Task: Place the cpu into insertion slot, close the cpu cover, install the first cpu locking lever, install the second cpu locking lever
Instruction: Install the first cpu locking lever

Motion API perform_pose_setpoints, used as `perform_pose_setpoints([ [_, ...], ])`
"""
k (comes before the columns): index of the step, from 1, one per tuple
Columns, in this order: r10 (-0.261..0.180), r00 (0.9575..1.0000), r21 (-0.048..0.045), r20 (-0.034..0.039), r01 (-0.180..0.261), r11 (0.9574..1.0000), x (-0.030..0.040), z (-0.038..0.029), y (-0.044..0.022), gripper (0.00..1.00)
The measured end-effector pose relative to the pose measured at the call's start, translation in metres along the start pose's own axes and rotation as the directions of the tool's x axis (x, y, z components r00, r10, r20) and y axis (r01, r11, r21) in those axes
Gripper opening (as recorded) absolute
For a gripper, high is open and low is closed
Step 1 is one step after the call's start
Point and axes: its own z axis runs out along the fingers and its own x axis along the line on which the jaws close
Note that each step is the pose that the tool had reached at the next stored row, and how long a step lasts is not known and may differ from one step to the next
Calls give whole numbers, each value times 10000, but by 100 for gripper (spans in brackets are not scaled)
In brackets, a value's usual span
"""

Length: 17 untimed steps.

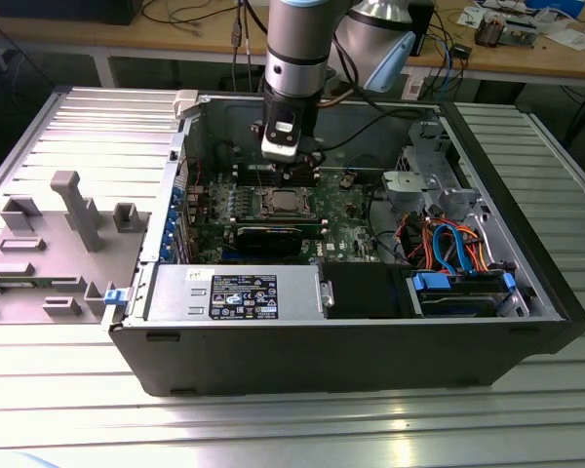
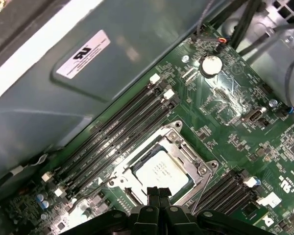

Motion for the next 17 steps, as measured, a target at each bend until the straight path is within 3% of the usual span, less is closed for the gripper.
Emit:
perform_pose_setpoints([
  [9, -1026, 9947, 55, -11, 1026, 9947, 0, 0, 0, 11],
  [15, -1788, 9839, 96, -23, 1789, 9838, 0, 0, 0, 11],
  [17, -2115, 9774, 113, -29, 2115, 9773, 0, 0, 0, 11],
])
